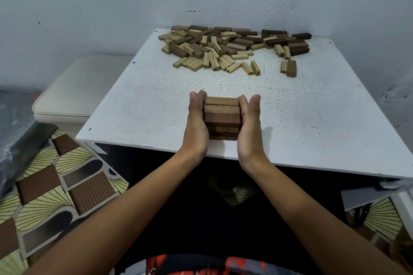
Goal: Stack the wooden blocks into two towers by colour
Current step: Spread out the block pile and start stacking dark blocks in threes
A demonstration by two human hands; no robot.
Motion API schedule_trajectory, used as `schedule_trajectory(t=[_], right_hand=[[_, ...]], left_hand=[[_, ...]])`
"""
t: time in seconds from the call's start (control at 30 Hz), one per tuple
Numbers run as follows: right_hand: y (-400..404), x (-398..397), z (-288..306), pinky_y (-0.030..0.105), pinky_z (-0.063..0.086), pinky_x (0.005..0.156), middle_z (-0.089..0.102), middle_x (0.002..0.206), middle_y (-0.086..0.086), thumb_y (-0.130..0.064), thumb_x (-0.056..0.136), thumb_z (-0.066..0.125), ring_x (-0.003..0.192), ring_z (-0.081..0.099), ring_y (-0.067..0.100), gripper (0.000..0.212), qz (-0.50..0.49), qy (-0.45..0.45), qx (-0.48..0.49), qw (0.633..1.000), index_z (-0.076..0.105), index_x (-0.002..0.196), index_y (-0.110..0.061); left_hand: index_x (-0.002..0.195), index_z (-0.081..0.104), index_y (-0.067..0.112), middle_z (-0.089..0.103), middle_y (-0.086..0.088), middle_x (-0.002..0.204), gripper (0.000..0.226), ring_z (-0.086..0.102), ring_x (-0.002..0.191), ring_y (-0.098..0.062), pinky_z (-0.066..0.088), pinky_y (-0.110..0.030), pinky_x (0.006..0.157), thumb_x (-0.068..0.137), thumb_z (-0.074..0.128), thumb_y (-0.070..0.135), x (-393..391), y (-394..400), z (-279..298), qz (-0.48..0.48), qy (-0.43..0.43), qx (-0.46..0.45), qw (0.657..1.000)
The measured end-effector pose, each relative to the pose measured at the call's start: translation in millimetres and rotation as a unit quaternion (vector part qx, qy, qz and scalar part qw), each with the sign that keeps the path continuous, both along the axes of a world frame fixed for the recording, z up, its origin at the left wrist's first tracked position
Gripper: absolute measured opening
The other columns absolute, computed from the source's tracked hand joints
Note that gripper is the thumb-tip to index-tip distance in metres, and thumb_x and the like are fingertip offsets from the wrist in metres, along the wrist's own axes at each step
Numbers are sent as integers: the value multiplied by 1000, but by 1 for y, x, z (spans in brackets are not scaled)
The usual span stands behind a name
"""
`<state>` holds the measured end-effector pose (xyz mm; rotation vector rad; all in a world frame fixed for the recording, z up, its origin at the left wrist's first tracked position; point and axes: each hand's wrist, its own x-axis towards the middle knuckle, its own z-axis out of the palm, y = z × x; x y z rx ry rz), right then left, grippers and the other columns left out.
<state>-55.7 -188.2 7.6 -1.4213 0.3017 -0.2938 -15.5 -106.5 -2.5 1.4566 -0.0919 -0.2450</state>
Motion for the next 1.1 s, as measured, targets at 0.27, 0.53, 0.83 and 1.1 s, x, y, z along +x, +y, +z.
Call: schedule_trajectory(t=[0.27, 0.53, 0.83, 1.1], right_hand=[[2, -2, 1, -2, 40, 60, 53, 82, -32, -52, 99, 12, 68, 55, -25, 44, 20, -2, -5, 1000, 51, 84, -39], [4, -4, 5, -5, 36, 59, 45, 86, -32, -45, 102, 11, 66, 49, -31, 39, 29, -7, 7, 1000, 46, 87, -40], [3, -6, 8, -4, 37, 59, 47, 77, -37, -43, 103, 12, 65, 51, -29, 41, 28, -1, 34, 999, 48, 83, -36], [-3, -3, 0, 12, 43, 76, 59, 88, -30, -62, 89, 18, 83, 60, -16, 42, 31, 10, 31, 999, 54, 86, -40]], left_hand=[[149, 35, 23, 45, -1, 147, 70, 42, 134, -14, 27, -38, 117, 98, 5, 60, 2, 0, -3, -1, 19, 0, 1000], [150, 32, 25, 38, 2, 151, 75, 35, 139, -13, 23, -40, 119, 93, 8, 68, 3, 0, -5, -2, 14, 9, 1000], [149, 33, 26, 44, 1, 147, 71, 41, 135, -14, 25, -41, 118, 96, 7, 64, 2, 0, -2, -5, 21, 1, 1000], [145, 39, 26, 55, 2, 136, 75, 51, 126, -14, 31, -43, 115, 92, 10, 71, 6, 3, -5, -10, 27, -23, 999]])
